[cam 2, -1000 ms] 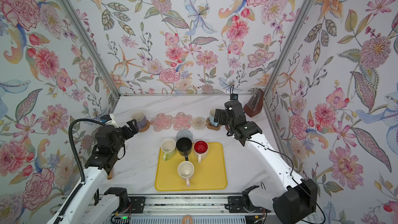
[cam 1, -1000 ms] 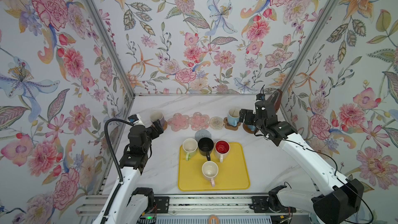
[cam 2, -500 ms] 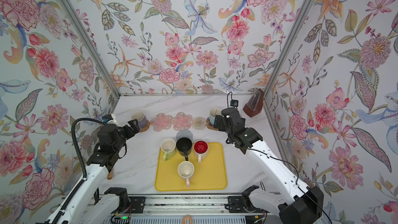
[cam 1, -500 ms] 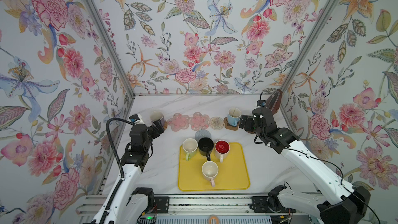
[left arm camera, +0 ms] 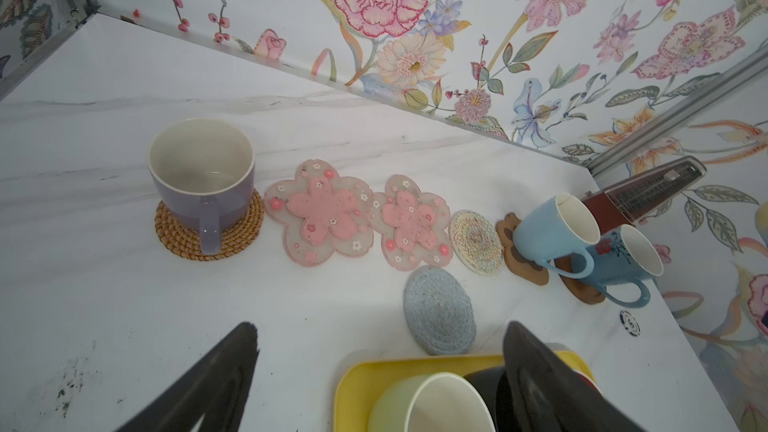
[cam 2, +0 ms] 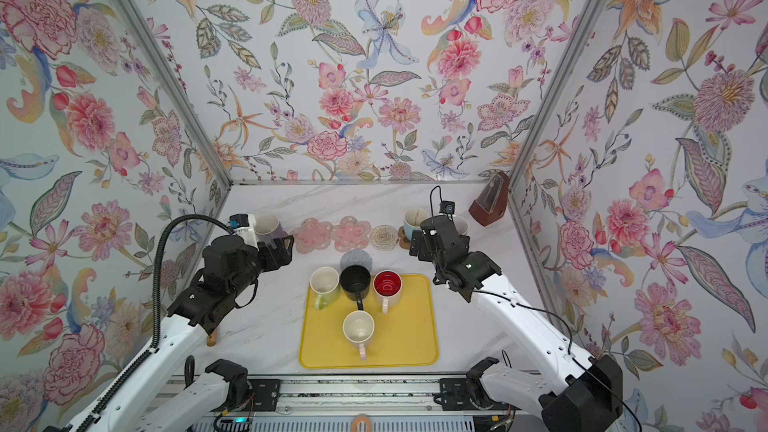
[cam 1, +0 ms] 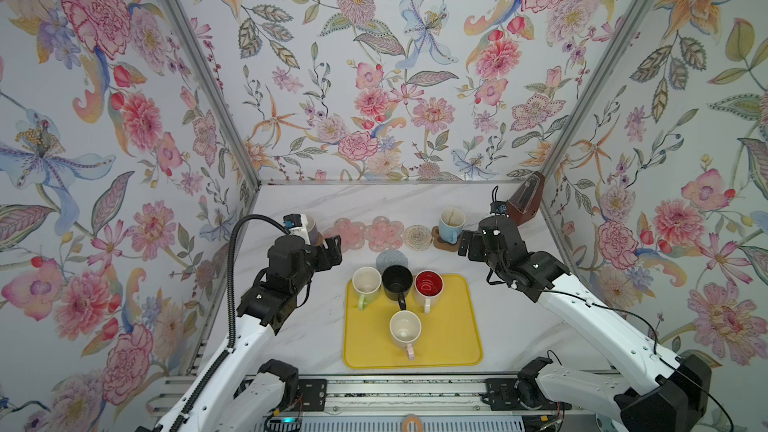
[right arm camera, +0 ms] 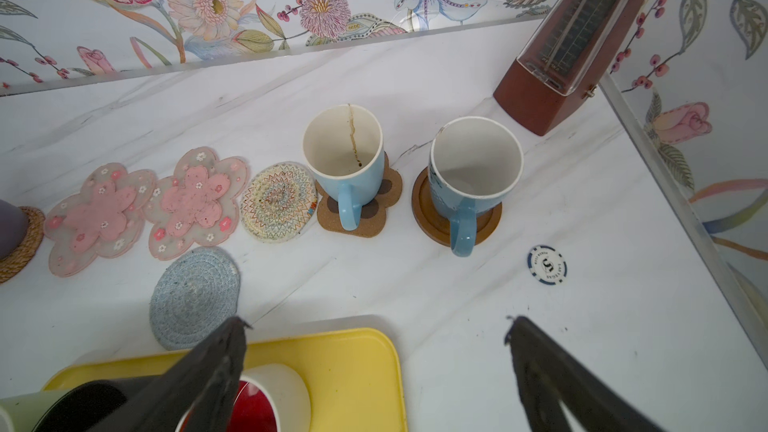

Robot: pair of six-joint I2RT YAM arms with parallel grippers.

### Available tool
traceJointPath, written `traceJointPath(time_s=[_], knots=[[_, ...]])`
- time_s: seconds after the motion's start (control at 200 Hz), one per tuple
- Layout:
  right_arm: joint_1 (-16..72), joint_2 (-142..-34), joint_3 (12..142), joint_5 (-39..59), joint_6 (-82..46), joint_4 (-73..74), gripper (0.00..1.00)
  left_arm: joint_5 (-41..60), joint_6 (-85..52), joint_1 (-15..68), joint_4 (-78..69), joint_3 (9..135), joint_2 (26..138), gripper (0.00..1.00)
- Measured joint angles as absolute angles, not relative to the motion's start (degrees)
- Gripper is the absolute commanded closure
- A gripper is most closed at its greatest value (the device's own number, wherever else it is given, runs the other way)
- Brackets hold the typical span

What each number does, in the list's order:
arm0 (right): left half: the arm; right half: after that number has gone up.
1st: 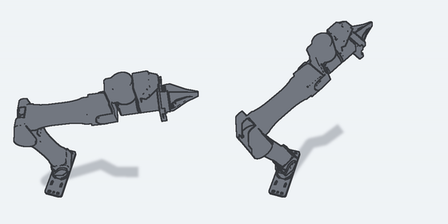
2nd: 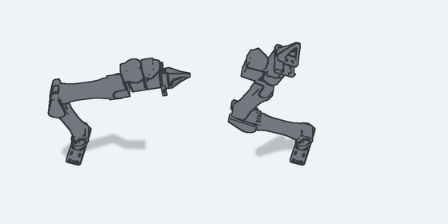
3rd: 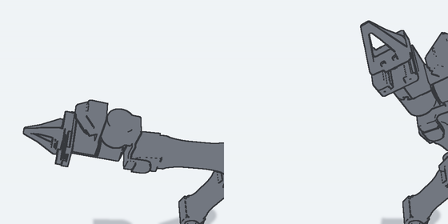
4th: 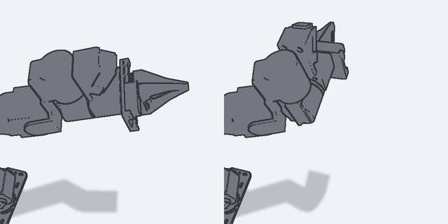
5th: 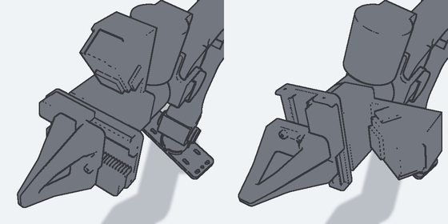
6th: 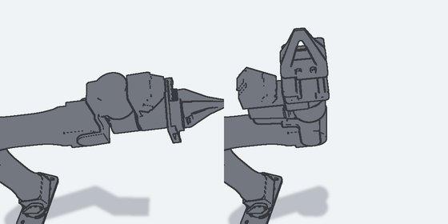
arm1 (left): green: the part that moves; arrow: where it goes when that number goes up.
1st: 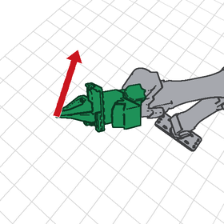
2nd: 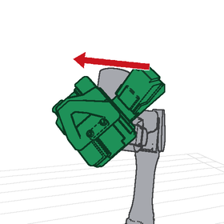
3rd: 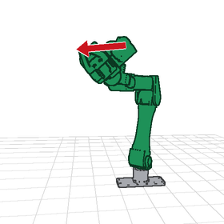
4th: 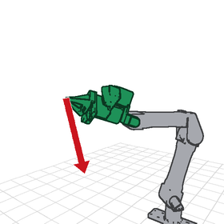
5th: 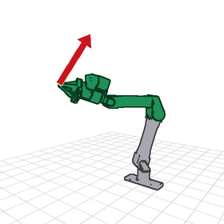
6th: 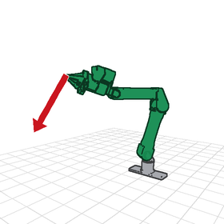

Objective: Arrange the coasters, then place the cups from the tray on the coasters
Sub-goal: 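Move the left gripper toward the white green-handled mug on the tray, then lower the left gripper into the green-handled mug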

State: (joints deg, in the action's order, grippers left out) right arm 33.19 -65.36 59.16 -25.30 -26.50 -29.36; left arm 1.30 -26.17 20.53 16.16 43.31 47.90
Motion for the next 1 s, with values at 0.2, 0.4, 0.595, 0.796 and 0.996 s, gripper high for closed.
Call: traceJointPath(time_s=[0.2, 0.4, 0.595, 0.796, 0.996], knots=[[32.88, -64.27, 58.98, -24.88, -26.48, -29.39, 0.01, 0.64, -27.11, 28.05, 24.34, 43.27, 43.11, 0.08], [32.53, -63.99, 58.04, -24.03, -26.52, -28.91, 0.01, -0.01, -29.93, 34.44, 29.34, 40.77, 39.44, 0.1], [32.49, -65.56, 58.06, -22.85, -26.61, -27.75, 0.01, -0.16, -32.51, 38.72, 32.21, 38.09, 39.05, 0.11], [32.49, -67.4, 58.06, -21.12, -26.61, -27.2, 0.01, -0.23, -33.39, 43.99, 32.1, 36.23, 42.96, 0.13], [32.49, -67.46, 58.04, -19.94, -26.63, -27.16, 0.01, -0.23, -33.52, 47.4, 31.79, 35.62, 47.68, 0.16]])
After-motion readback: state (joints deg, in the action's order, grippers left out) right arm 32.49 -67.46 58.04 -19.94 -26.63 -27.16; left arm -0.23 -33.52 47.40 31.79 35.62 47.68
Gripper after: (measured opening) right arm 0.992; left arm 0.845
